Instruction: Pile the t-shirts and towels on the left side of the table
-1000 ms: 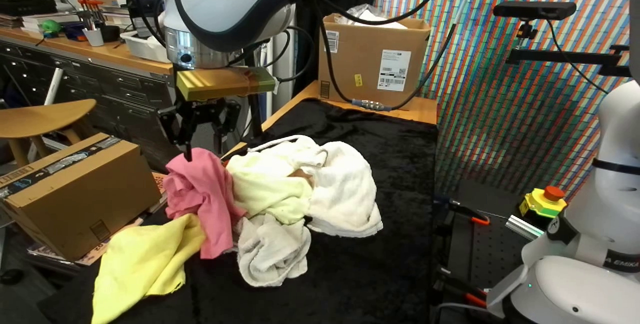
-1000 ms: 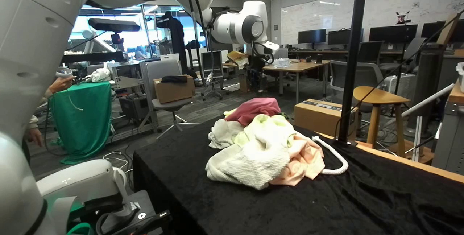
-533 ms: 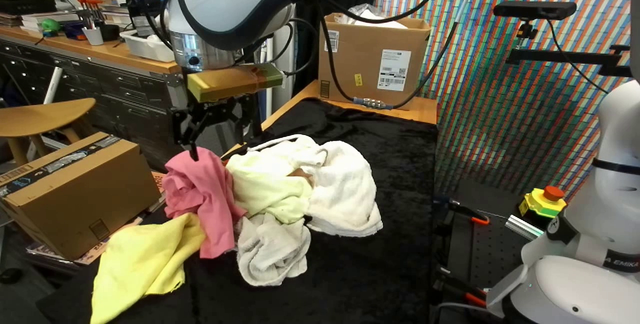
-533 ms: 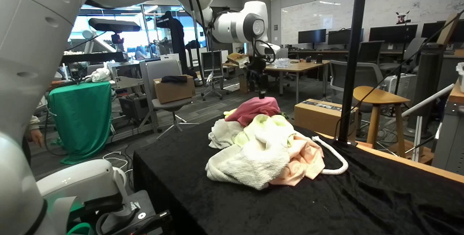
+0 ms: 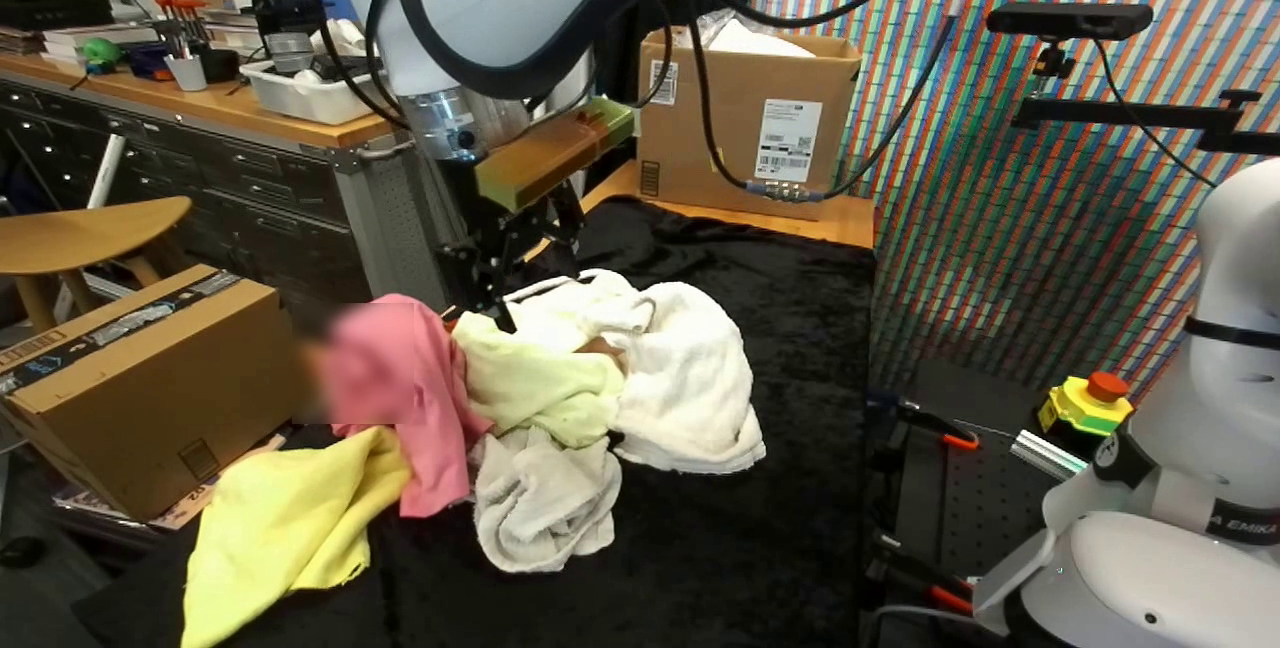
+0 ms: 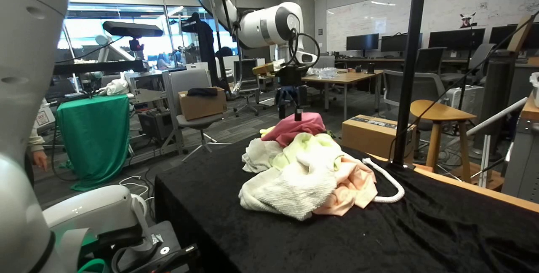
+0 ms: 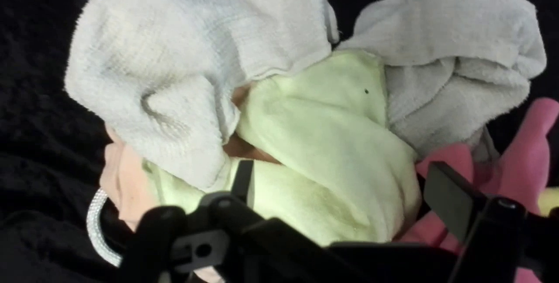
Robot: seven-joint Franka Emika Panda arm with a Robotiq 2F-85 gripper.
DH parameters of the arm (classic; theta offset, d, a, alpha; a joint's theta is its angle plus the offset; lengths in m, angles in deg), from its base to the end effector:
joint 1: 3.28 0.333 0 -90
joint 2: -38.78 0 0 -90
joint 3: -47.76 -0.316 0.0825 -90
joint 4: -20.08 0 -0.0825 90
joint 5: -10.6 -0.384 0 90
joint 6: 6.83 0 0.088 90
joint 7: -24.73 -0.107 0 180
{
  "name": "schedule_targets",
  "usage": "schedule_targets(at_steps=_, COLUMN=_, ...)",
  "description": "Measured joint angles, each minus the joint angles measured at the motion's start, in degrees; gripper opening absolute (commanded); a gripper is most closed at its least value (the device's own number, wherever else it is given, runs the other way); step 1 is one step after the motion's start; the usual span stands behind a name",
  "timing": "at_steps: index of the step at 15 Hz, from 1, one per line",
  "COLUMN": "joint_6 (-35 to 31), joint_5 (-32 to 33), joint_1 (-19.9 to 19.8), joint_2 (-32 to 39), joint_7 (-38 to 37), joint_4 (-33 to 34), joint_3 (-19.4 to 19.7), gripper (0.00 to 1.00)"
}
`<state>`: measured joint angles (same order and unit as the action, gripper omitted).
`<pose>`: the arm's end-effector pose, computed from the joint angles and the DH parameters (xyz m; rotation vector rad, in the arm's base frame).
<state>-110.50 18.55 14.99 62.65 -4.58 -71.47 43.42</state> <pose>0.6067 0.2342 0.3766 2.9538 -0.1088 -0.2063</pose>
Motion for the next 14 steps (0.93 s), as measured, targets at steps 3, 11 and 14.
schedule_targets(at_steps=3, joint_6=1.7, joint_5=1.5, joint_1=0.0, joint_2=-6.2, joint_7=1.6, joint_4=-6.7, joint_3=-0.6, gripper=1.00)
schedule_targets(at_steps=11, joint_6=3.8, joint_5=1.6, joint_1=-1.5, joint_2=-27.6, joint_7=2.0, joint_4=-28.7, joint_3=-3.5, gripper=1.00)
schedule_targets(at_steps=14, joint_6=3.7, joint_5=1.0, joint_1=-3.0, joint_2=-37.3, joint_7=2.4, joint_4=-36.5, joint_3=-4.1, gripper=1.00)
